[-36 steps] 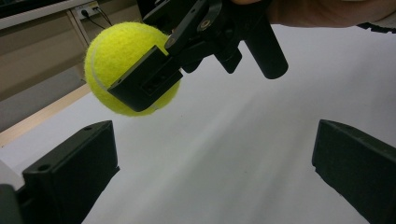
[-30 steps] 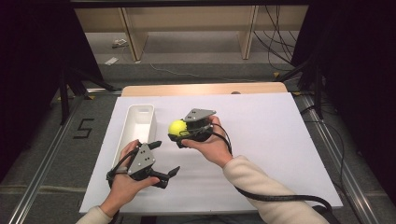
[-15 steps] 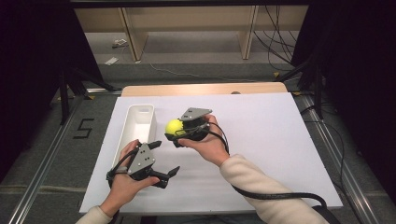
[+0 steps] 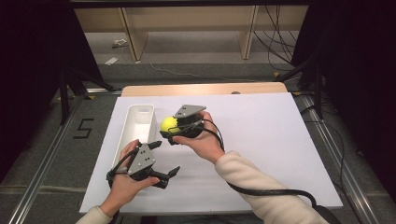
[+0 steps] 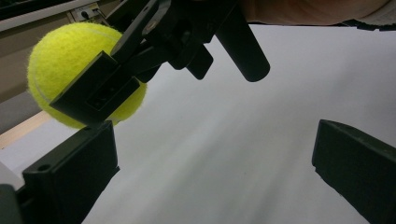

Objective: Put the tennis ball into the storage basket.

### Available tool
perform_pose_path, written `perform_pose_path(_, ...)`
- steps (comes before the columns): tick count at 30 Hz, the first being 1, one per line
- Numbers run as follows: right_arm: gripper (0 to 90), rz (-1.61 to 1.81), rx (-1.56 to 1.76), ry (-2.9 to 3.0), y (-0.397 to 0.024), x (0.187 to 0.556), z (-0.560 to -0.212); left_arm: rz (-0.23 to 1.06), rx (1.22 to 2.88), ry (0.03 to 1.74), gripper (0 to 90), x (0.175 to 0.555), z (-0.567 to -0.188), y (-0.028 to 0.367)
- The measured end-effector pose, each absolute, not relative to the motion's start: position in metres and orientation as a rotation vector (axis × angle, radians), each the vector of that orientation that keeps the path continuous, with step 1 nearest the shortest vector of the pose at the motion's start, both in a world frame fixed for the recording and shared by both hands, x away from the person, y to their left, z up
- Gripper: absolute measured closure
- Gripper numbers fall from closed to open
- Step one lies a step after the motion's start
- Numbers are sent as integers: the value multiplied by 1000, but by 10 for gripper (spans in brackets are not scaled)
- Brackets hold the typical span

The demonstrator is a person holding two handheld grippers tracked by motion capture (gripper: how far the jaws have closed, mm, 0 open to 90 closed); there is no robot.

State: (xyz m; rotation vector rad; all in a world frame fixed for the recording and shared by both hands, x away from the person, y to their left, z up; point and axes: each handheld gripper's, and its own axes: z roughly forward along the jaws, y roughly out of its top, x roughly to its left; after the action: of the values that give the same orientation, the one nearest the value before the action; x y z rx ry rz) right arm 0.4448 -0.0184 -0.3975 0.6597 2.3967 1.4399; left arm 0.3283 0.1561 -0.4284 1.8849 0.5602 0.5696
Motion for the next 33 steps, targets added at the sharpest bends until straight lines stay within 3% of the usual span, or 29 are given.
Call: perform_pose_path(33, 268, 1434, 638, 2409, -4, 451, -390, 578, 1892, 557, 0, 328, -429, 157)
